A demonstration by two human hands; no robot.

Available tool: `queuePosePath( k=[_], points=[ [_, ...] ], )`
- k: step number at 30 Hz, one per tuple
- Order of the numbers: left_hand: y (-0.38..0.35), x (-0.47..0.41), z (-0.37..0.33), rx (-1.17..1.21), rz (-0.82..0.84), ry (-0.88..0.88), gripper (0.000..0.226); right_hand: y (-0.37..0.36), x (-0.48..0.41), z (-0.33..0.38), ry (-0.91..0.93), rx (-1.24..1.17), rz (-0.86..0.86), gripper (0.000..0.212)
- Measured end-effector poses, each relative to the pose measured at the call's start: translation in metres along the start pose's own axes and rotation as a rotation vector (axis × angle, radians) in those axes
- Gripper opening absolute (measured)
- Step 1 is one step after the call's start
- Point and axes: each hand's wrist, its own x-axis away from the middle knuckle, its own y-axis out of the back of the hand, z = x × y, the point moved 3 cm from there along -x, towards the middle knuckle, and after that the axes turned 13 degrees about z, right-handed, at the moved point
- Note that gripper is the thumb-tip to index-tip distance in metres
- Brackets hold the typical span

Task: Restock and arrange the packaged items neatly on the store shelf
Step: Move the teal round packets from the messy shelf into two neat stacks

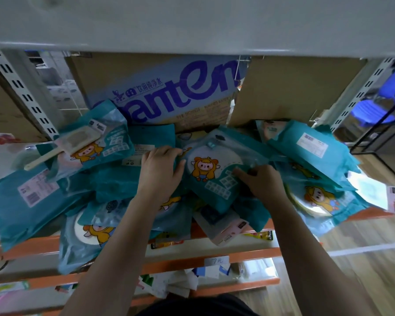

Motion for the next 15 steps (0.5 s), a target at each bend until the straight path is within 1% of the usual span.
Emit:
queuePosePath(
  k=[3, 5, 7, 10, 12, 15],
  points=[
    [0.000, -0.011, 0.001, 0.025, 0.005, -0.025, 0.027, 0.004, 0.002, -0.003, 0.013, -0.406, -0.022, 0.040],
    [-0.001, -0.024, 0.001, -0.005, 0.040, -0.034, 0.026, 0.014, 0.002, -0.004, 0.066, -0.540, -0.066, 0.029],
    [-0.004, -0.041, -0.001, -0.062, 0.085, -0.057, 0.026, 0.029, 0.005, -0.005, 0.134, -0.624, -0.118, 0.019],
    [-0.015, -0.067, -0.007, -0.111, 0.197, -0.095, 0.028, 0.048, 0.011, -0.017, 0.134, -0.715, -0.165, 0.021],
    [-0.026, -0.083, -0.010, -0.108, 0.299, -0.084, 0.030, 0.057, 0.018, -0.027, 0.117, -0.715, -0.205, 0.019],
    [-0.042, -0.097, -0.011, -0.135, 0.397, -0.007, 0.035, 0.063, 0.032, -0.043, 0.071, -0.678, -0.269, 0.016]
  ],
)
